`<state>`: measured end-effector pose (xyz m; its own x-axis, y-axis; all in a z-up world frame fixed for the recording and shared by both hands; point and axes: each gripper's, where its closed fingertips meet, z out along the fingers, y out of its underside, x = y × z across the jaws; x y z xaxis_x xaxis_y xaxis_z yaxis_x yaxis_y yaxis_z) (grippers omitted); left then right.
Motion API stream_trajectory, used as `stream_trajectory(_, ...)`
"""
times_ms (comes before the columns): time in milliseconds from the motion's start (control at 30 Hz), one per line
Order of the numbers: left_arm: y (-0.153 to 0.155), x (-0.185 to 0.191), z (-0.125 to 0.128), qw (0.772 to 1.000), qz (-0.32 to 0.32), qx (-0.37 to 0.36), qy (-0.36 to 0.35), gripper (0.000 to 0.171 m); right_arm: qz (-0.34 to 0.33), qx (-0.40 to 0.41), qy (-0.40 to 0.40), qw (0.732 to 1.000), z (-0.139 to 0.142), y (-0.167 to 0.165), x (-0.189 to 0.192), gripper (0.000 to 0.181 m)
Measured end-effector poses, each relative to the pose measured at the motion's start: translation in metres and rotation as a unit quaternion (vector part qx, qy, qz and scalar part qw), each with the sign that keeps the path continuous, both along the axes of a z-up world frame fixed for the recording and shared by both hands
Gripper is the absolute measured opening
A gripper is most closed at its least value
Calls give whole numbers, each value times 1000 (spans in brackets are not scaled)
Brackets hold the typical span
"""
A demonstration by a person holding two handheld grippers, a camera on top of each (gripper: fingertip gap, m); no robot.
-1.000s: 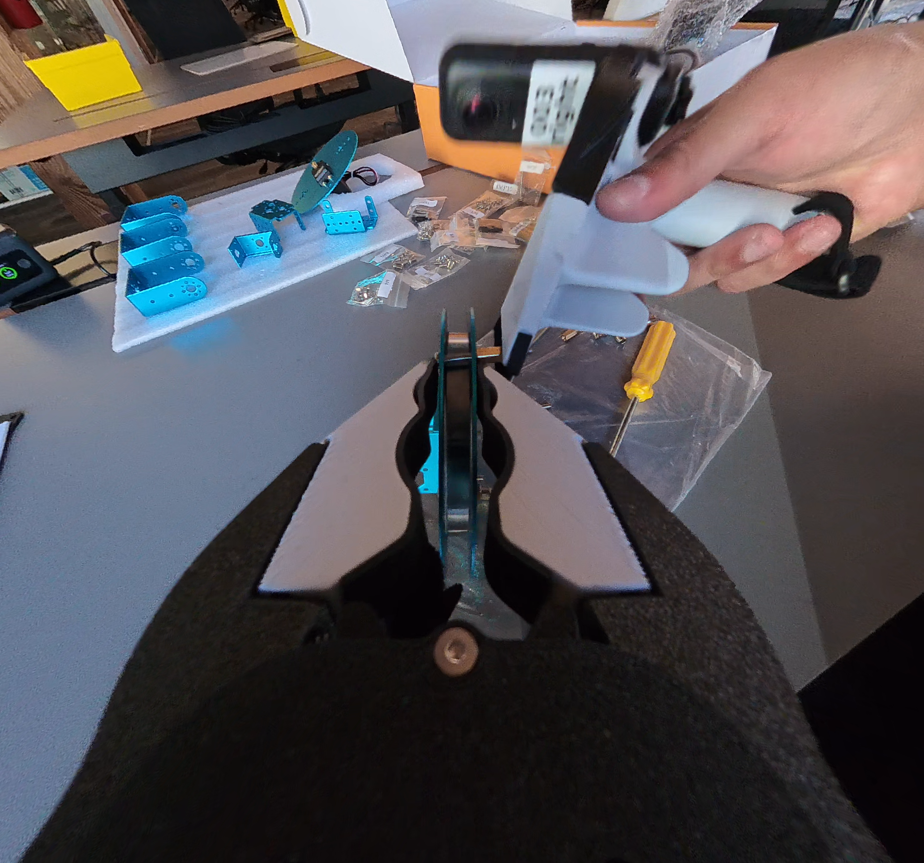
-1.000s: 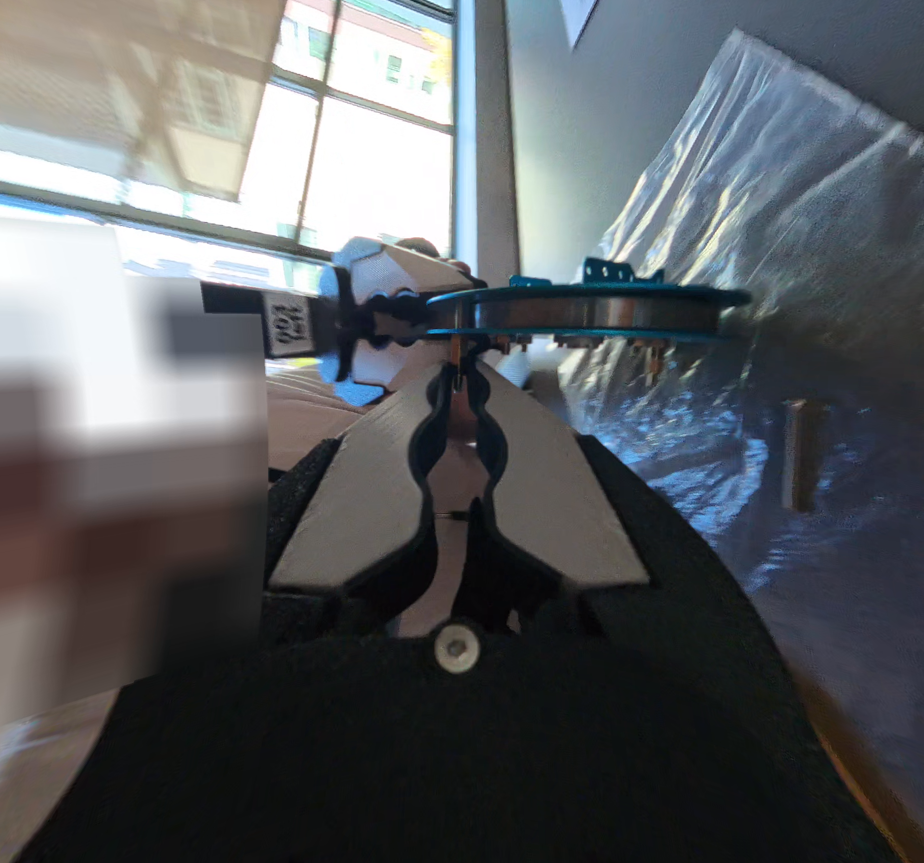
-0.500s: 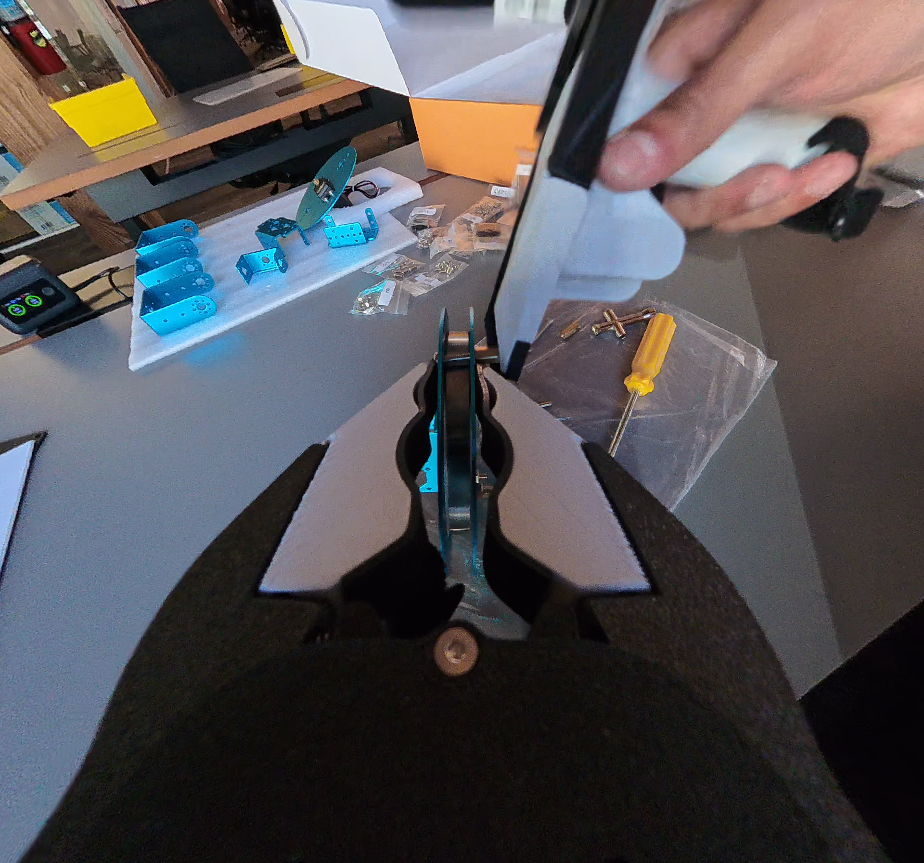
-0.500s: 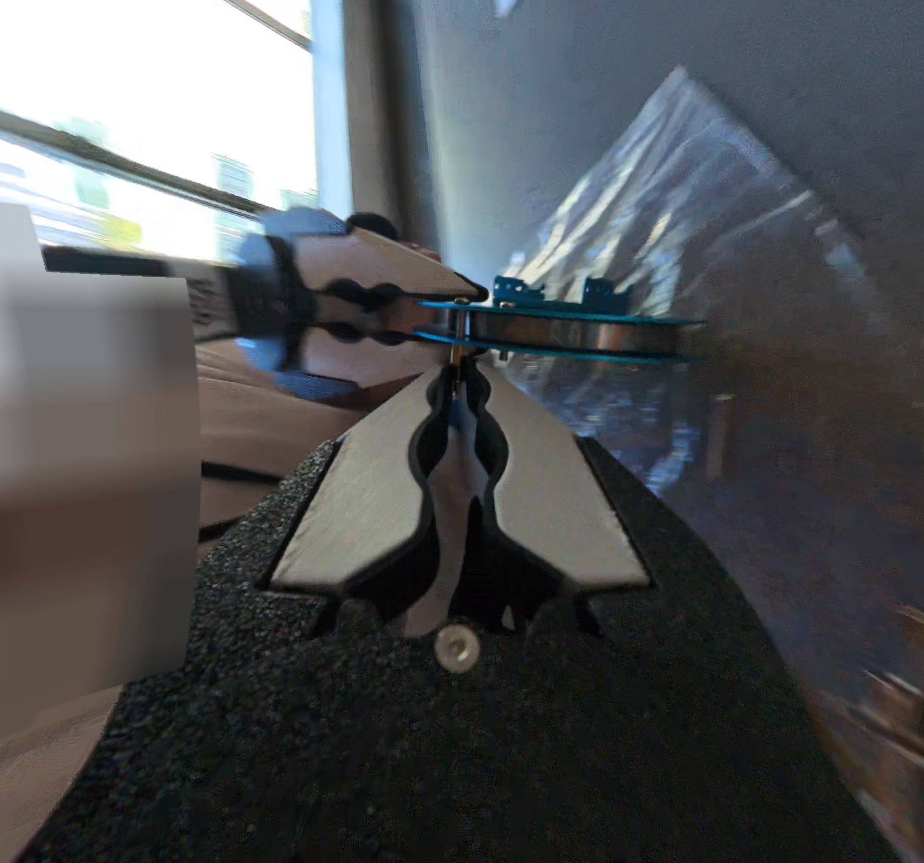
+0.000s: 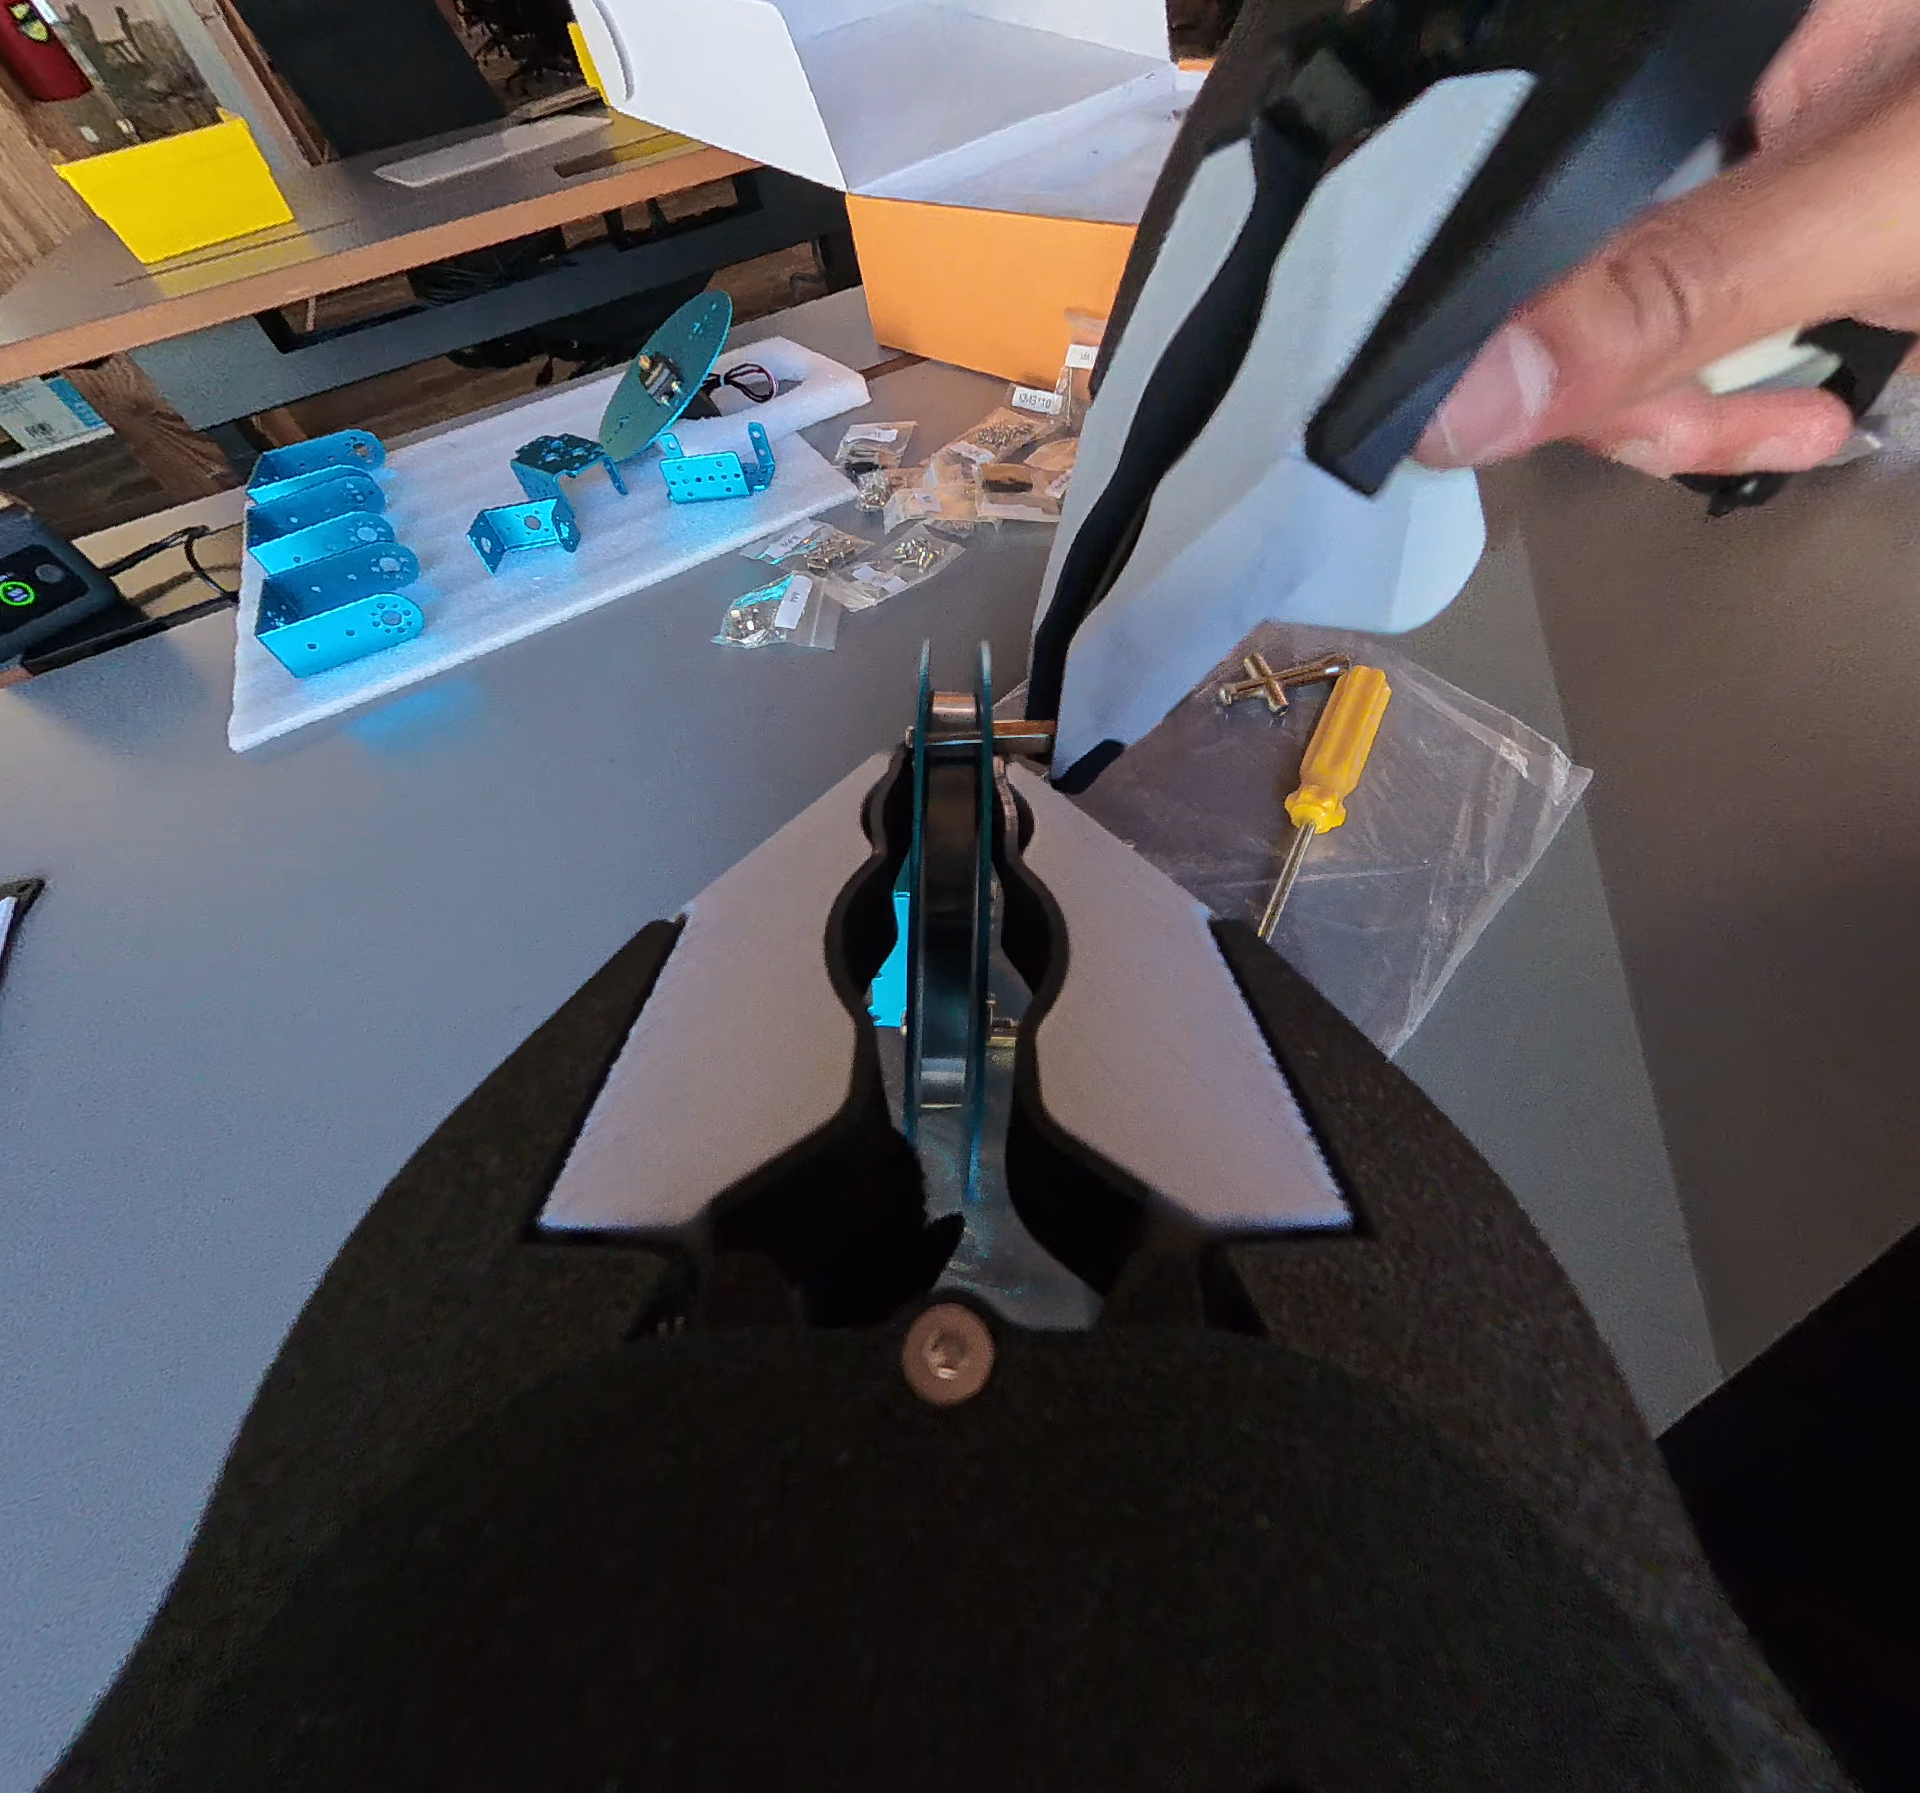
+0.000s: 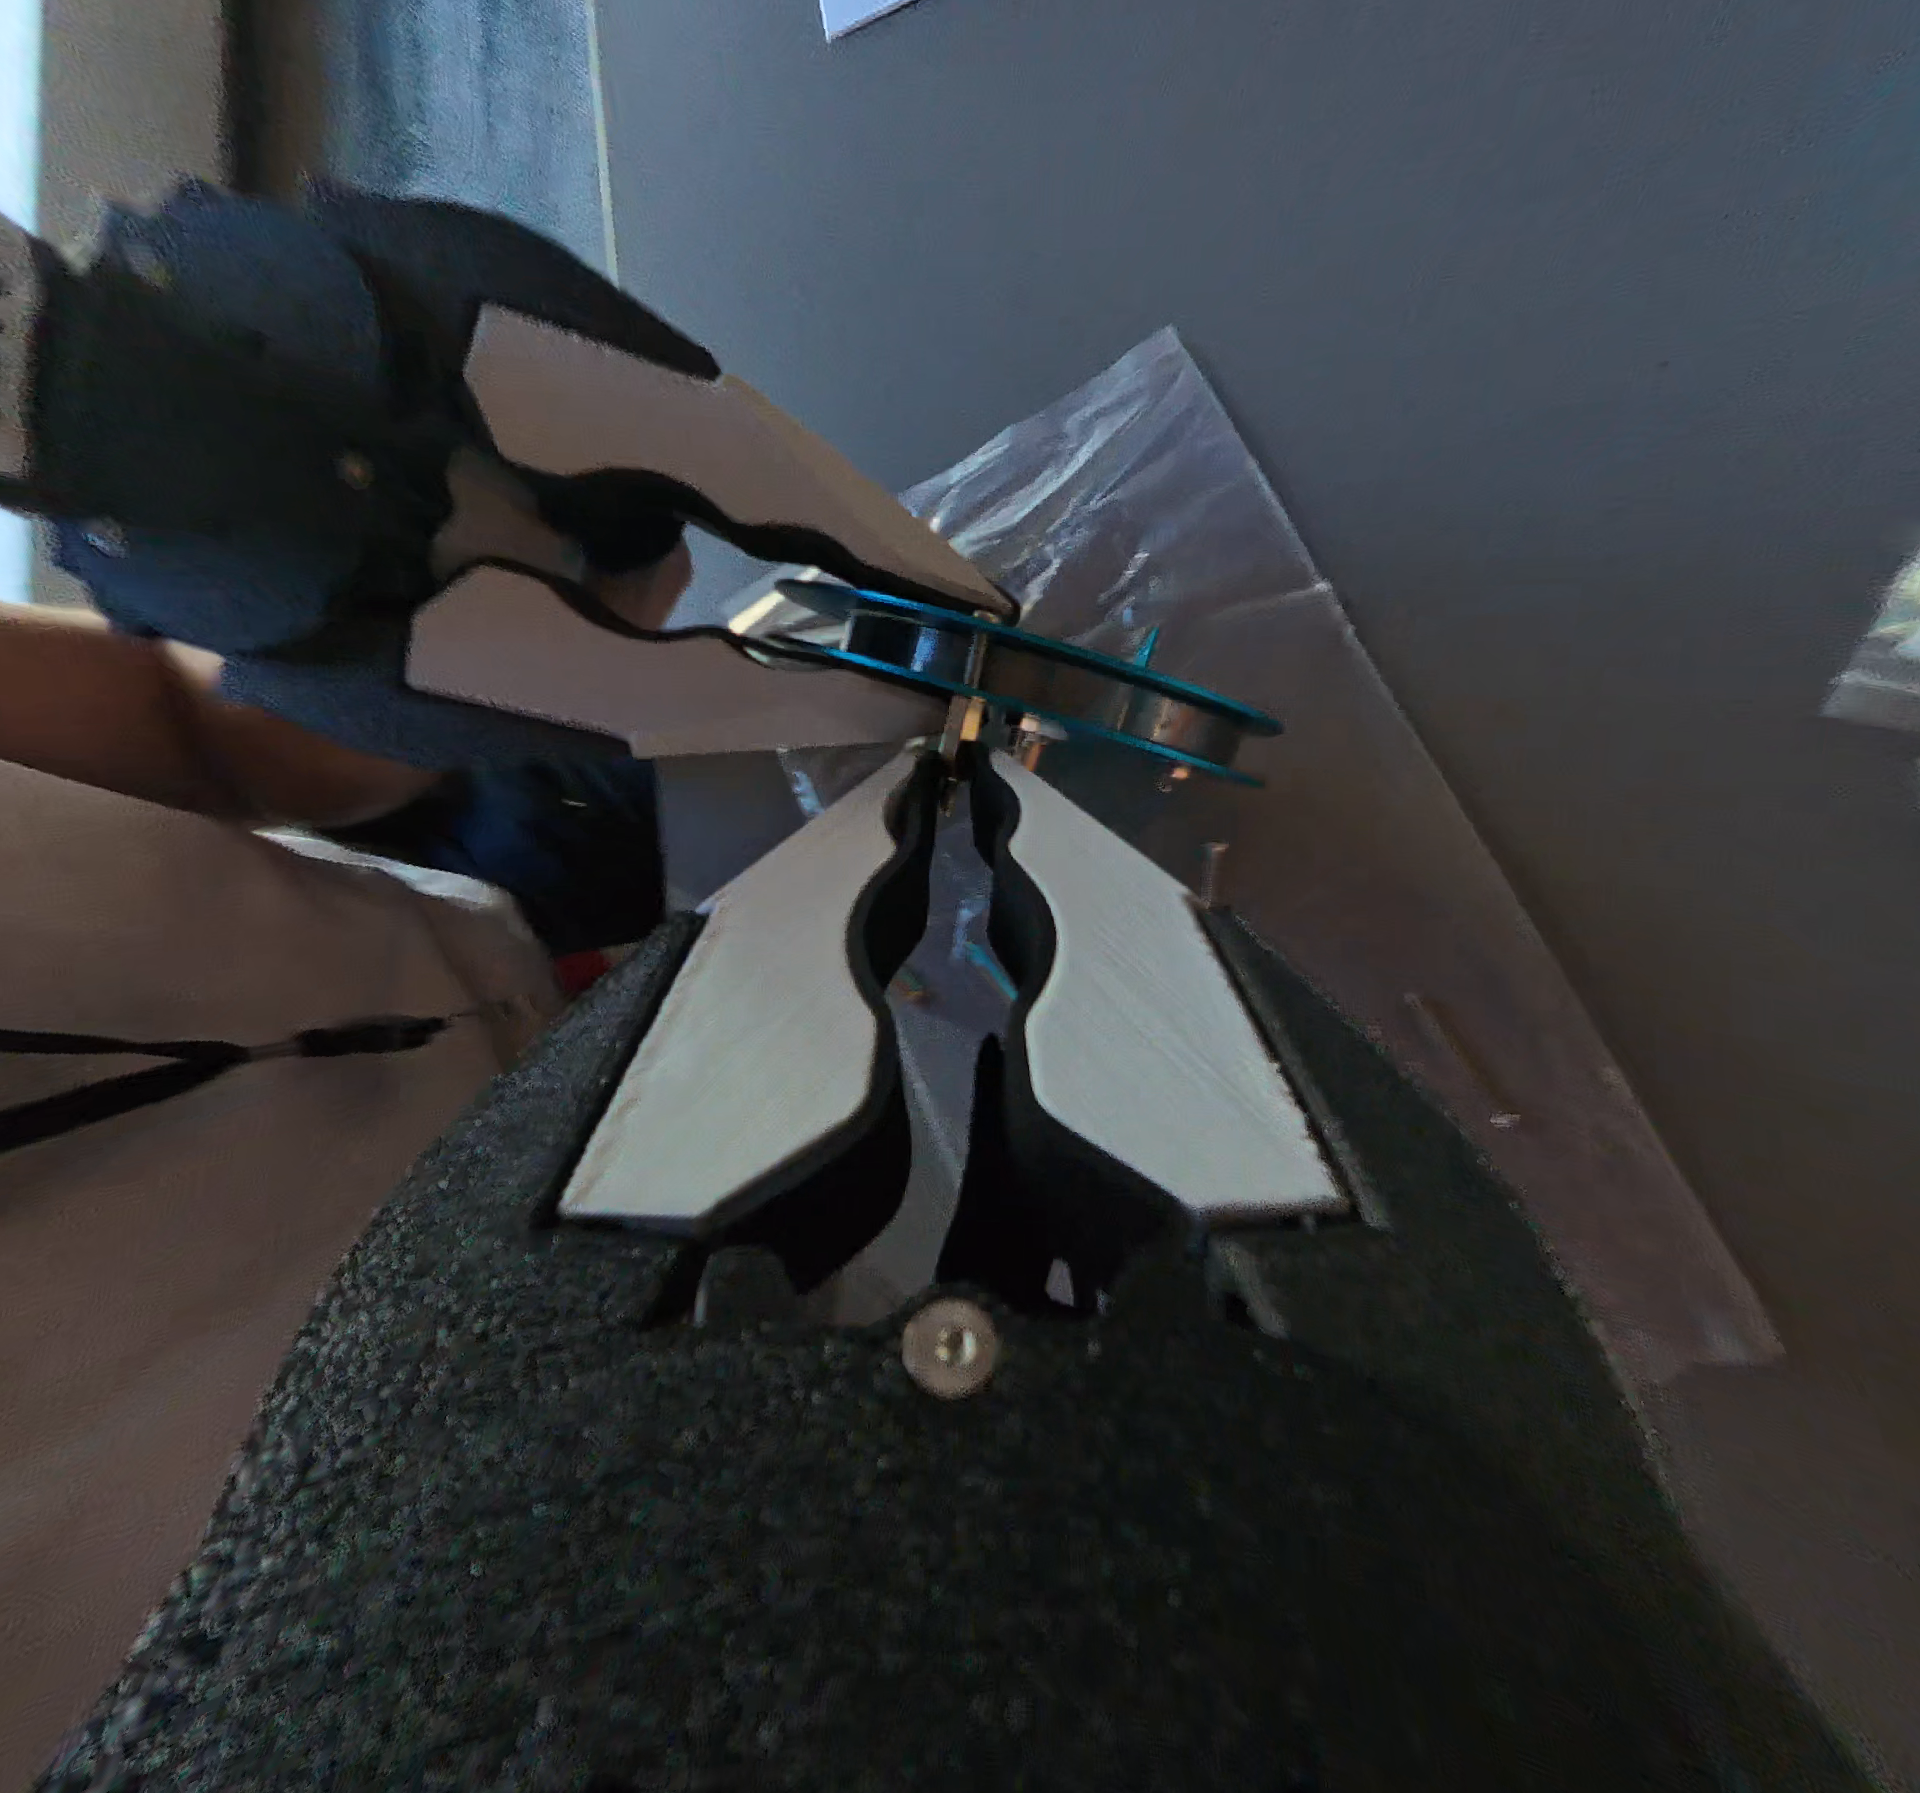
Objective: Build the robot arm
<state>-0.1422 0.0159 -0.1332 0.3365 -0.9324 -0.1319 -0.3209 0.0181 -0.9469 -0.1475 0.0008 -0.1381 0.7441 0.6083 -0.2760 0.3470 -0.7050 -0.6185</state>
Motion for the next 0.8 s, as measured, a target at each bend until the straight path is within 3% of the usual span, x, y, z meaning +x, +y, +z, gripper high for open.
stream_trajectory(67,0,-1,1,1000,3,4,-8,12,-16,-115,156,981,1,-1,-4,3)
stream_trajectory(100,1,-1,2,1000,4,0,-18,11,-25,-200,277,939,5,-2,-5,4)
stream_trajectory(167,3,-1,3,999,9,-12,-33,12,-30,-342,501,794,13,0,-6,4)
stream_trajectory(200,5,-1,1,1000,11,-7,-29,12,-35,-368,558,743,12,2,-5,5)
stream_trajectory(233,4,-1,1,1000,10,-6,-27,12,-30,-366,573,733,13,0,-5,5)
stream_trajectory(267,3,-2,1,1000,12,-6,-26,12,-33,-338,557,758,13,0,-5,5)
stream_trajectory(300,3,-2,0,1000,12,-11,-25,12,-39,-300,516,801,12,-1,-6,5)
stream_trajectory(400,3,-1,0,999,11,-23,-20,12,-34,-124,284,950,8,2,0,11)
stream_trajectory(467,2,0,0,1000,10,-25,-15,12,-26,-19,105,994,6,6,8,22)
stream_trajectory(567,2,0,0,1000,9,-19,-10,12,10,34,-31,999,5,3,2,6)
stream_trajectory(633,1,-1,0,1000,4,-24,-18,12,14,15,-51,999,4,1,1,6)
stream_trajectory(700,2,-3,0,1000,1,-20,-22,12,4,-66,56,996,5,0,-3,5)
stream_trajectory(733,3,-4,0,999,-3,-26,-26,12,-6,-138,157,978,7,-1,-6,4)
stream_trajectory(767,4,-5,0,999,-5,-32,-32,12,-12,-219,272,937,9,-1,-9,3)
stream_trajectory(800,6,-6,0,998,-3,-39,-39,12,-19,-290,385,876,11,0,-11,4)
